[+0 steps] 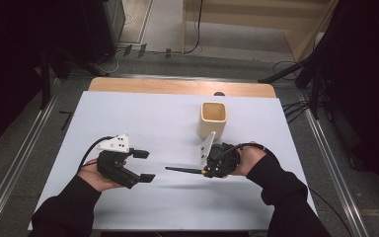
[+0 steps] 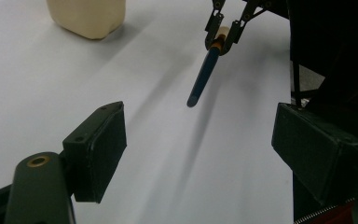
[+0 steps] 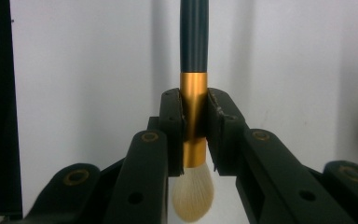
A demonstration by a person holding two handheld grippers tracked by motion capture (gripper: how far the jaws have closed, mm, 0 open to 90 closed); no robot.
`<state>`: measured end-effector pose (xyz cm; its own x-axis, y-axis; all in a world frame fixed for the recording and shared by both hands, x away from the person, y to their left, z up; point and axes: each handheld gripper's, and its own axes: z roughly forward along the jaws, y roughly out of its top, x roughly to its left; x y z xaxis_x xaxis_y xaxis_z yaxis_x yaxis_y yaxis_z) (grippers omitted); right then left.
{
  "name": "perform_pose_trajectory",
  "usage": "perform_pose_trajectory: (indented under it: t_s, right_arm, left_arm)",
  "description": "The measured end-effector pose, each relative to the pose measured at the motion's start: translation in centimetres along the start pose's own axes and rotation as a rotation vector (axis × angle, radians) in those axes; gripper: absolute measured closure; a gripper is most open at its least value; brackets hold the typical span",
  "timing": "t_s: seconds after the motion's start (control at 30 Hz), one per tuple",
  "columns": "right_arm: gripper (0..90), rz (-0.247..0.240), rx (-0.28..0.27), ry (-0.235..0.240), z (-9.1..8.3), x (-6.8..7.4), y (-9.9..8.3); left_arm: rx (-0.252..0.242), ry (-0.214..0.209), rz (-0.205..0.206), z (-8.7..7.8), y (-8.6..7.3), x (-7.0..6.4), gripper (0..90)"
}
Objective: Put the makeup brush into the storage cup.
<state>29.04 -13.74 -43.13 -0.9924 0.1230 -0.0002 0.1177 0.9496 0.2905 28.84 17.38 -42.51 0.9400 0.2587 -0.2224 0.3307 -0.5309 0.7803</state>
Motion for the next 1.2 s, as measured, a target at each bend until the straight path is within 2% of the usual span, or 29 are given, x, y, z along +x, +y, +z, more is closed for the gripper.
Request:
perform_pose_trajectory:
  t_s: [0.03, 0.13, 0.23, 0.47, 0.57, 0.6, 0.73, 0.97, 1.03, 1.2]
  right_arm:
    - [78.5, -0.018, -0.006, -0.002, 0.1, -0.1, 0.2]
    - [78.5, -0.049, 0.034, -0.008, 0.2, 0.3, 0.8]
    - [78.5, -0.061, 0.063, -0.002, 0.3, 0.5, 1.4]
    - [78.4, -0.07, 0.061, 0.012, 0.7, 0.2, 2.3]
    - [78.4, -0.089, 0.06, 0.016, 0.8, 0.2, 2.7]
    - [78.4, -0.082, 0.069, 0.02, 0.8, 0.2, 2.9]
    - [78.4, -0.106, 0.08, 0.021, 0.8, 0.3, 3.1]
    - [78.4, -0.121, 0.077, 0.04, 0.9, 0.2, 3.8]
    - [78.4, -0.132, 0.074, 0.028, 0.9, 0.2, 4.0]
    - [78.4, -0.143, 0.064, 0.031, 0.9, 0.3, 4.5]
  left_arm:
    - [0.009, -0.001, 0.003, 0.2, 0.1, 0.0, 18.3]
    - [0.026, -0.01, 0.007, 0.7, 0.4, -0.1, 18.2]
    - [0.038, -0.02, 0.008, 1.2, 0.7, -0.1, 18.8]
    - [0.097, -0.045, 0.009, 2.7, 1.2, -0.2, 19.7]
    - [0.124, -0.054, 0.01, 3.3, 1.3, -0.2, 19.7]
    - [0.131, -0.054, 0.012, 3.4, 1.4, -0.2, 19.8]
    - [0.162, -0.063, 0.018, 3.8, 1.2, -0.1, 21.3]
    - [0.184, -0.079, -0.007, 4.7, 1.5, 0.0, 22.5]
    - [0.192, -0.091, -0.01, 5.1, 1.6, 0.1, 23.6]
    - [0.228, -0.105, -0.032, 5.9, 1.7, 0.2, 28.0]
